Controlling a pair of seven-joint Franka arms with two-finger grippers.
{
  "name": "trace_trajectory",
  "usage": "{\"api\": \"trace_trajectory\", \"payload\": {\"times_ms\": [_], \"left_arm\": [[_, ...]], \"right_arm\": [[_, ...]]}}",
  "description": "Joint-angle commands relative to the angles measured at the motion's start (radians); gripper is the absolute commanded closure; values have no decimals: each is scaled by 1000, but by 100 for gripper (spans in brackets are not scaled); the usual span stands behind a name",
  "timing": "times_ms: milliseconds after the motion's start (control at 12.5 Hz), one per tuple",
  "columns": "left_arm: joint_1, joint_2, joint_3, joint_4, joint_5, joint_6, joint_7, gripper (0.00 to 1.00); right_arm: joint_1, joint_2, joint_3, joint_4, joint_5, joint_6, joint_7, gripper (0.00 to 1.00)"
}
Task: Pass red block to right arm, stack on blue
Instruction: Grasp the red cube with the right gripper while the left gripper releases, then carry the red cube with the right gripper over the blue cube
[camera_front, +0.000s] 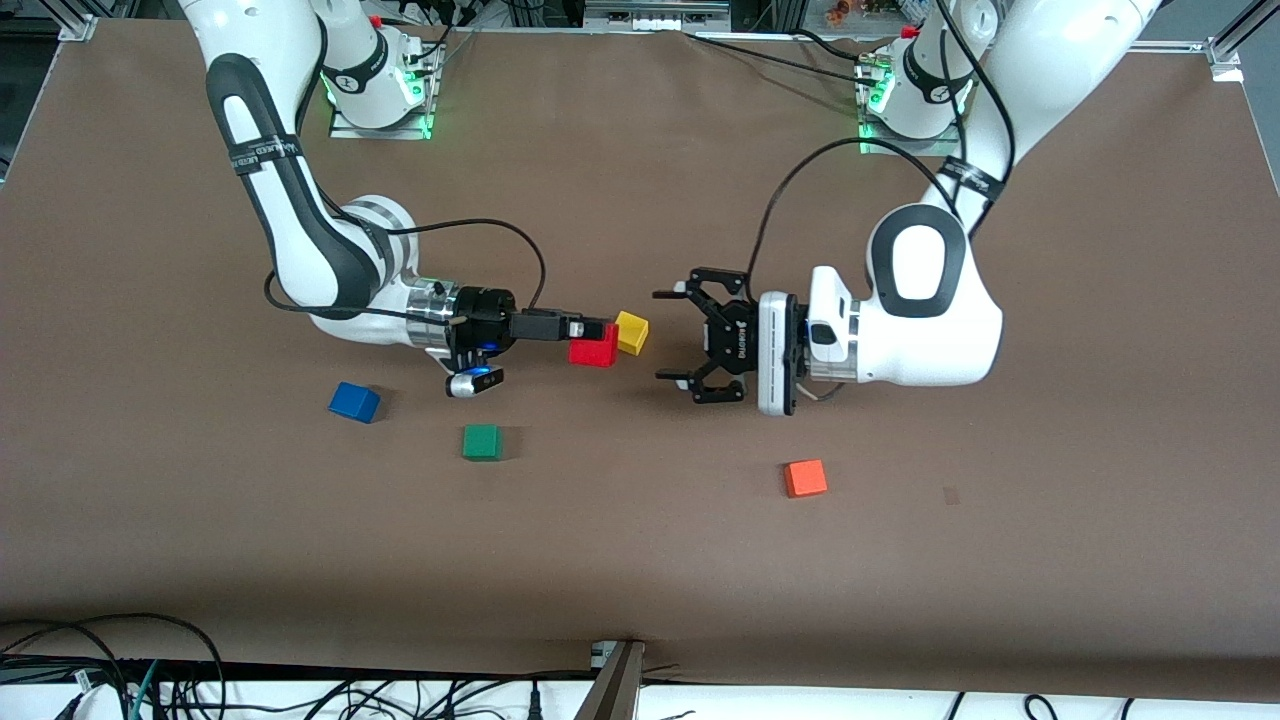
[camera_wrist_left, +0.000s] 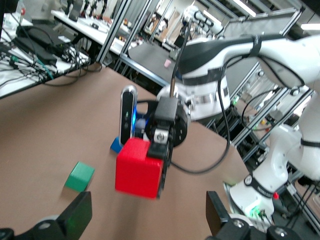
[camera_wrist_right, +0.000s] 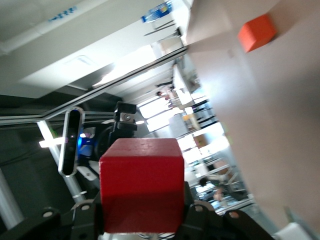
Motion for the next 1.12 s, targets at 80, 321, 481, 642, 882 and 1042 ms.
{"api": "trace_trajectory", "payload": {"times_ms": [80,321,481,642,882,1042], "left_arm": [[99,-25,1,19,216,-116,-58,0],[196,-56,3,19,402,-182,-59,0],[272,-83,3,18,527,-228,-71,0],[341,-152,1,16,682,-281,-168,0],[386,-267,3,13,891,-393,-344,0],[389,-344,3,12,1012,-445,-456,0]], "right_arm": [[-6,-9,-62,14,-182,27,6,83],[-12,-10,-156,17,-382,25,6,84],[-12,-10,-205,37,-577,27,16,84],[-14,-14,-237,54,-830,30,42,84],[-9,-26,-302,81,-1234,30,124,84],[-9,-26,-335,116,-1445,31,162,84]]}}
